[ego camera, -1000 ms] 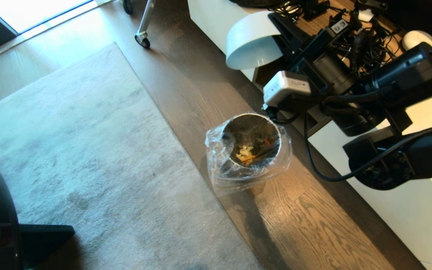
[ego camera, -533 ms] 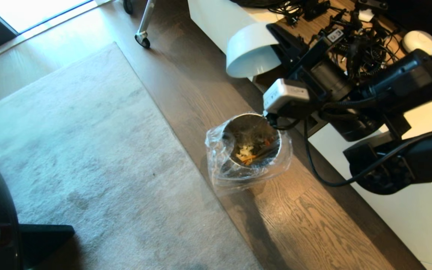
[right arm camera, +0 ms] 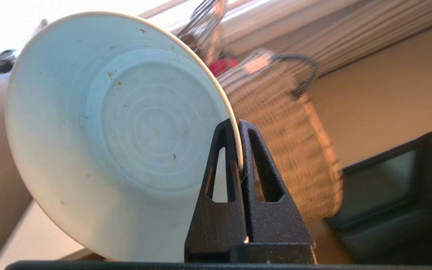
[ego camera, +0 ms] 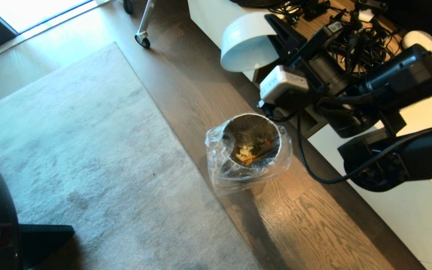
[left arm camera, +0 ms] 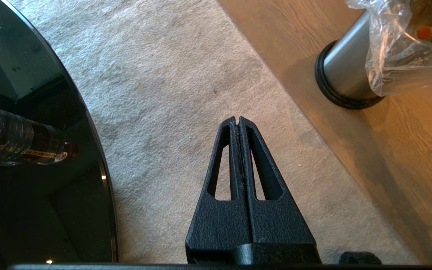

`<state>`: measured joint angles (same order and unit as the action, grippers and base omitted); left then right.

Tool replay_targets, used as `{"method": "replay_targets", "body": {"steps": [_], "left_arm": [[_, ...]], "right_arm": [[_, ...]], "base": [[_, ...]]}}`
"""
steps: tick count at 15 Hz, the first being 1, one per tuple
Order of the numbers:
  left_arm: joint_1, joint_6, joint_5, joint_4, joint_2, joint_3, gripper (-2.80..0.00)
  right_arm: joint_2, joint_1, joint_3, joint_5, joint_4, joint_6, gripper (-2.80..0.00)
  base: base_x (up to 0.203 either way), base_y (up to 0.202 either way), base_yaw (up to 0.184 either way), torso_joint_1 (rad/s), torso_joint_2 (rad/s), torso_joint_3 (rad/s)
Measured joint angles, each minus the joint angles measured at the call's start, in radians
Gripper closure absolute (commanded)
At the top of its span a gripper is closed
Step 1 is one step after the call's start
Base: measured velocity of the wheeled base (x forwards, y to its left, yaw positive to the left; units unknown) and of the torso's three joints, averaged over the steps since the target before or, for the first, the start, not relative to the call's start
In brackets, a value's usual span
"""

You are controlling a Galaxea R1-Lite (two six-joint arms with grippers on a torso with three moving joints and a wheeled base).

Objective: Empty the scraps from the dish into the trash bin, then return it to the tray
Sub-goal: Put the bowl back to the table

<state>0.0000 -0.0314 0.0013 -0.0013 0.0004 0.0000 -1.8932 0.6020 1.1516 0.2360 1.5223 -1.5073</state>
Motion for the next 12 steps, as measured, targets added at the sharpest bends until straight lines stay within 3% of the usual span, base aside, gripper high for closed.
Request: {"method": "replay_targets", "body": {"steps": [3,7,12], "left_arm": [[0.000,0.000,0.000,0.000,0.000,0.000,0.00],[0.000,0.000,0.000,0.000,0.000,0.000,0.00],[0.000,0.000,0.000,0.000,0.000,0.000,0.00]], "right_arm": [[-0.009,0.002,-0.105,-0.134,-0.001,0.097,0.00],[-0.016,0.002,-0.174,-0.286,-0.001,0.167,0.00],[-0.019,-0.002,-0.205,-0.340,0.000,0.257,0.00]], "base": [[0.000,0.000,0.000,0.000,0.00,0.000],[0.000,0.000,0.000,0.000,0.00,0.000],[0.000,0.000,0.000,0.000,0.00,0.000]]}}
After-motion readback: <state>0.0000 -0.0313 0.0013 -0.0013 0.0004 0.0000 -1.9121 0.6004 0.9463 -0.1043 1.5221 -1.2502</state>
